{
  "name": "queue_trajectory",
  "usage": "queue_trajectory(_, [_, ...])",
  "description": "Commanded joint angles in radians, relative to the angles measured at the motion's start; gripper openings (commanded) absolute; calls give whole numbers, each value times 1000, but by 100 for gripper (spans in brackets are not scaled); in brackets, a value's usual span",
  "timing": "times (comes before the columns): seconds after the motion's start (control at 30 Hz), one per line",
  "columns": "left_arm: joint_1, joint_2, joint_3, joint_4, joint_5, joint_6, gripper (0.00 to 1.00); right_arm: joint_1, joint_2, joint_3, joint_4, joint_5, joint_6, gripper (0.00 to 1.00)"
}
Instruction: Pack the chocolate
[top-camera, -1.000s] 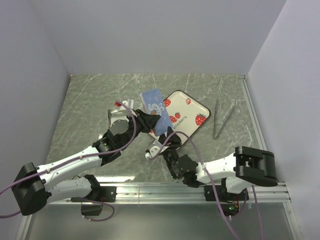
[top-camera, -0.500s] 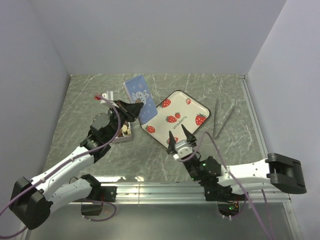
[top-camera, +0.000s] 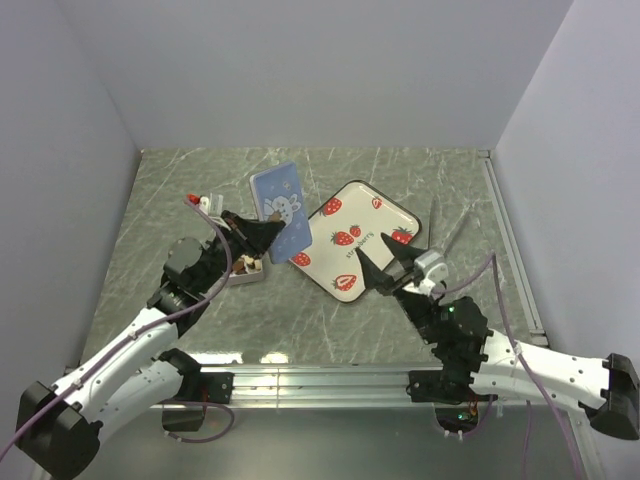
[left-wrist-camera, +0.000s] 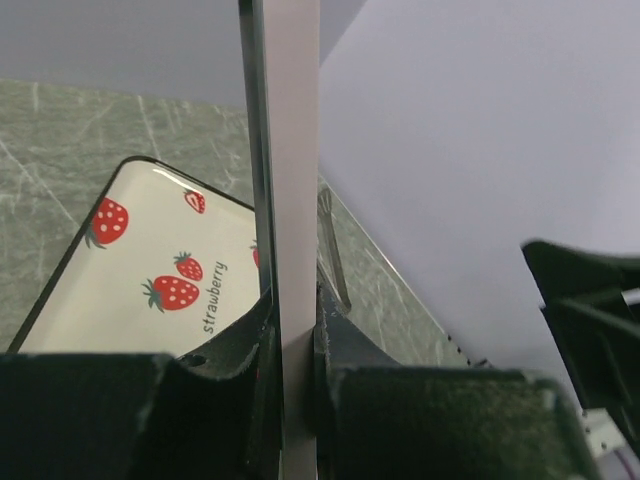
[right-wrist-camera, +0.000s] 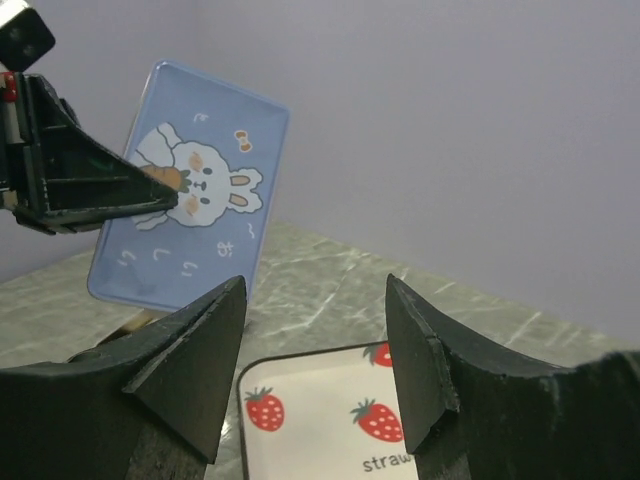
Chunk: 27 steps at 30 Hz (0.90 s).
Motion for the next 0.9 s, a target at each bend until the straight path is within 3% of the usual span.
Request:
queue_trajectory(0.0, [18, -31, -13, 42, 168, 68, 1, -106, 51, 111, -229, -212, 239, 65])
queue_trajectory(0.13, [47, -40, -32, 87, 347, 59, 1, -195, 162, 165, -264, -411, 334, 65])
queue_trajectory(0.37, [107, -9, -49, 174, 516, -13, 1, -273, 140, 167, -260, -621, 443, 67])
queue_trajectory(0.47, [140, 12, -71, 245, 579, -73, 1, -303, 143, 181, -277, -669, 489, 78])
queue_trajectory(0.5, [154, 15, -86, 287, 590, -88, 1, -309, 159, 193, -281, -673, 498, 86])
queue_trajectory(0.57, [165, 15, -98, 305, 603, -120, 1, -335, 180, 208, -303, -686, 526, 89])
queue_trajectory(0.87, [203, -51, -149, 308, 621, -177, 1, -398, 268, 224, -236, -827, 586, 90])
